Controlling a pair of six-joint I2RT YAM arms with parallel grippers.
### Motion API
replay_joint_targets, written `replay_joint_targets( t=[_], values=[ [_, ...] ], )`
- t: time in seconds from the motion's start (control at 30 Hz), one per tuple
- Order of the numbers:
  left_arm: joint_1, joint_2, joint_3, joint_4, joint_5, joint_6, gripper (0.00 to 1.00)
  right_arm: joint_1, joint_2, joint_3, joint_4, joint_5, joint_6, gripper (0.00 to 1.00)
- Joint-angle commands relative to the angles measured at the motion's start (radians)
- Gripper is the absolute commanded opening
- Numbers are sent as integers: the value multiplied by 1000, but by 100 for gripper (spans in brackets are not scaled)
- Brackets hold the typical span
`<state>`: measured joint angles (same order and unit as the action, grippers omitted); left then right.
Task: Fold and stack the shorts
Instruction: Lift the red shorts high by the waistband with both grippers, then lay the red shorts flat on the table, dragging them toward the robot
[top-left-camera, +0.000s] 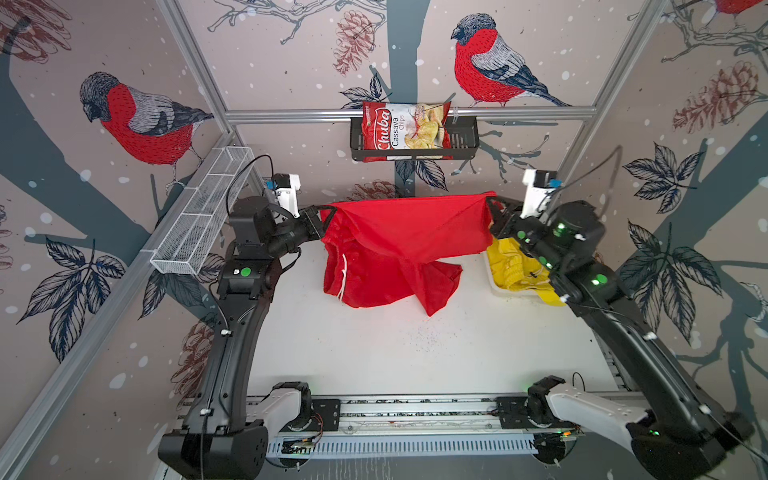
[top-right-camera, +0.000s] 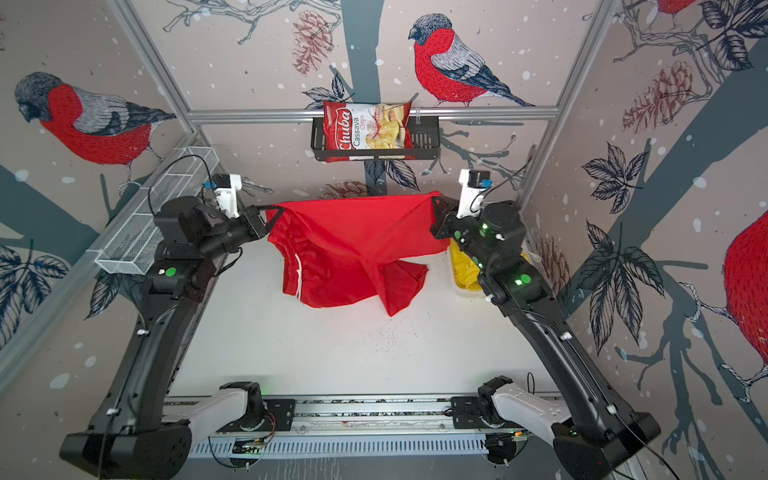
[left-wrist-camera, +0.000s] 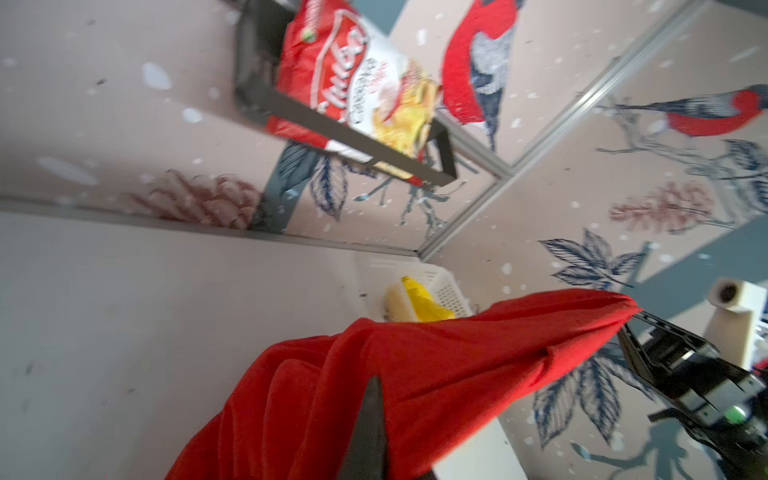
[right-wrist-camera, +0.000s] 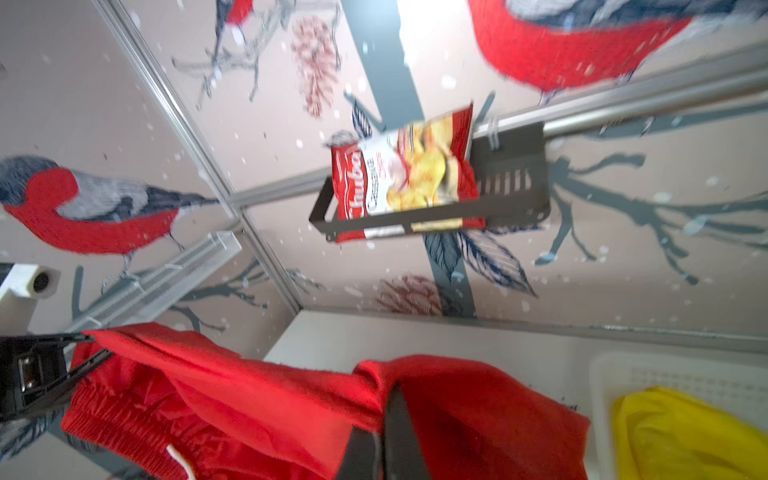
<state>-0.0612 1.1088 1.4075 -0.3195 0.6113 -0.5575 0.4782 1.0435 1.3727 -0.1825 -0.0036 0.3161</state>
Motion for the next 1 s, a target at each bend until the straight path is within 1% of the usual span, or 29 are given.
replay_joint_targets(
  t=[0.0,0.07,0.23,0.4,0.5,0.6,0.67,0.73,0.83,0.9,0.97],
  values=[
    [-41,-9,77,63,-106,-96,0,-14,-33,107,-9,271,14,0],
    [-45,-21,102,95,-64,-149,0,-15,-38,178,-10,314,7,0],
    [-45,-78,98,167,-21,-244,0,-14,-20,337,27,412,-19,0],
    [-45,-104,21,271,41,-339,0,-14,99,530,-15,452,-82,0],
    [-45,-88,-31,293,37,-351,0,-15,188,573,-35,445,-89,0],
    [-39,-54,-89,281,-2,-316,0,-23,301,557,-68,434,-72,0],
    [-21,-36,-145,282,-39,-289,0,-41,358,497,-69,390,-37,0],
    [17,-18,-218,290,-89,-264,0,-57,410,394,-26,339,1,0],
    [88,13,-340,342,-134,-257,0,-65,486,241,64,297,49,0],
    [105,49,-400,367,-190,-243,0,-72,560,189,108,275,75,0],
    [106,99,-463,404,-251,-228,0,-78,654,183,131,260,91,0]
  ],
)
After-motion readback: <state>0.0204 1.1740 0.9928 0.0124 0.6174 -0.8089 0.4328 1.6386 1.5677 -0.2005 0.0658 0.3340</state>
